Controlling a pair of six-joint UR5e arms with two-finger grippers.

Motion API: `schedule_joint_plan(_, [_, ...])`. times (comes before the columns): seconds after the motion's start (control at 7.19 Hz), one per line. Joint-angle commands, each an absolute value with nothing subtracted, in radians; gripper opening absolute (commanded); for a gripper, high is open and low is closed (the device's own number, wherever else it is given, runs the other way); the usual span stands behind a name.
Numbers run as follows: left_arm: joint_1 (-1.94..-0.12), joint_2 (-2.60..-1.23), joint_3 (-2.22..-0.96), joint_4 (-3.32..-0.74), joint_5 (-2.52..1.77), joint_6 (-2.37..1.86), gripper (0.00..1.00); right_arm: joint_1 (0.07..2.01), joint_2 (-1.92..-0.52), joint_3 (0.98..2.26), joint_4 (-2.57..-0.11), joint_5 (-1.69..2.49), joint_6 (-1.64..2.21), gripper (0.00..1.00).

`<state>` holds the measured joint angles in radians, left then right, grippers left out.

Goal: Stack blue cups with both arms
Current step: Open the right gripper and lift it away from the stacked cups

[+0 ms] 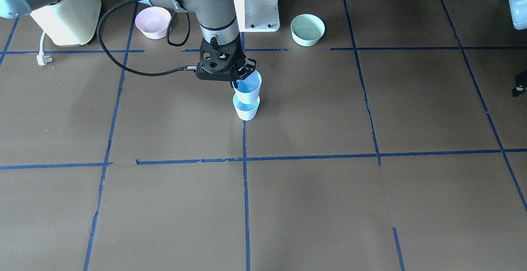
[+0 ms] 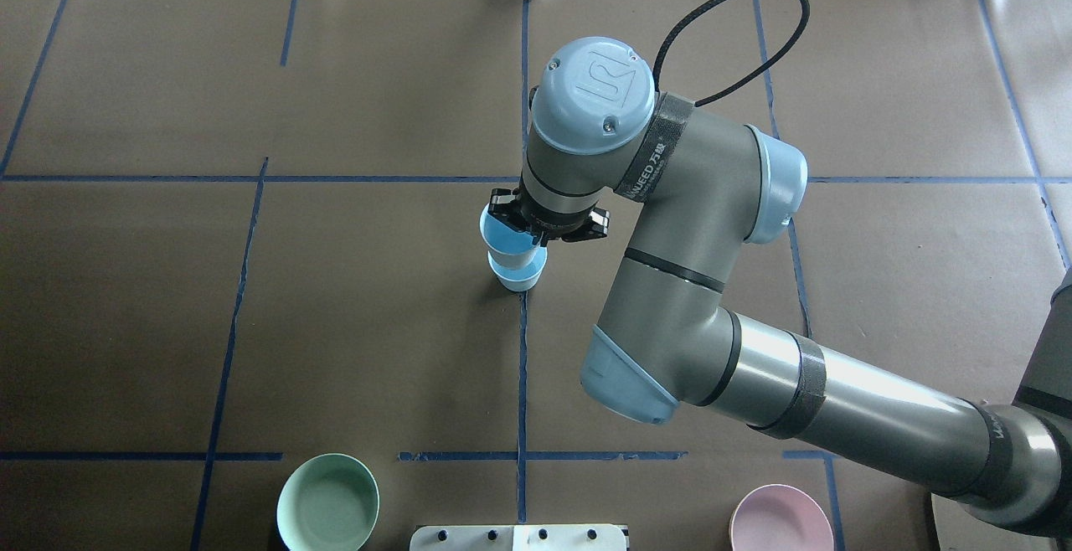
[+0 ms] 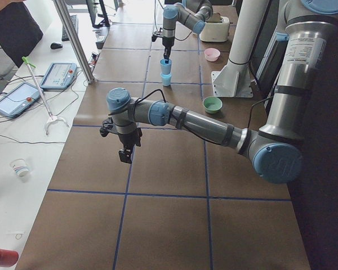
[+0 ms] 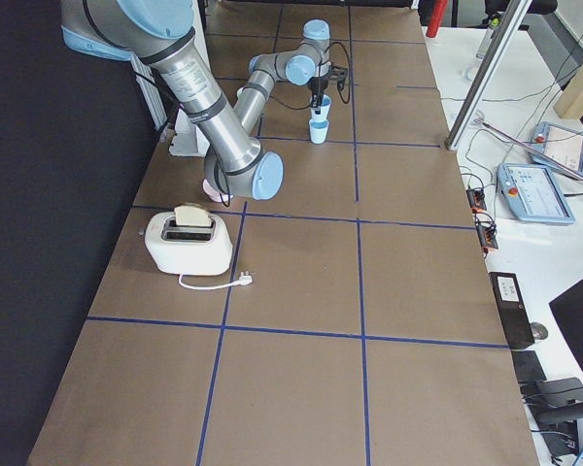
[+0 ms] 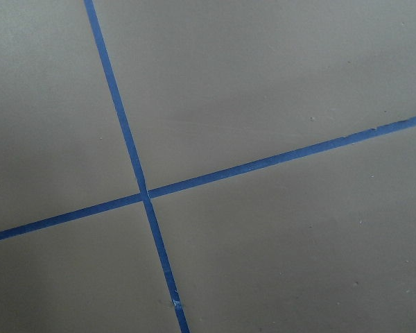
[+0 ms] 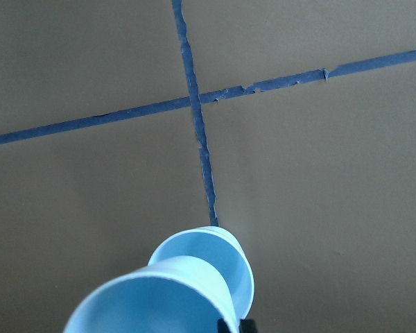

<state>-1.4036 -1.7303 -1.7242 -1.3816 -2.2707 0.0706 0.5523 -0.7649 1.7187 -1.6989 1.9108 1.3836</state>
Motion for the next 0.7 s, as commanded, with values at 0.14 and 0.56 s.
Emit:
schedule_joint_plan(0.14, [-1.405, -1.730, -1.724, -1.382, -2.275, 0.071, 1.00, 0.552, -0.769, 1.724, -1.700, 1.910, 1.385, 1.00])
schedule_joint_plan(0.56, [-1.405, -1.730, -1.723, -1.382, -2.275, 0.071, 1.00, 0.563, -0.773, 1.752, -1.701, 1.899, 1.381, 1.00])
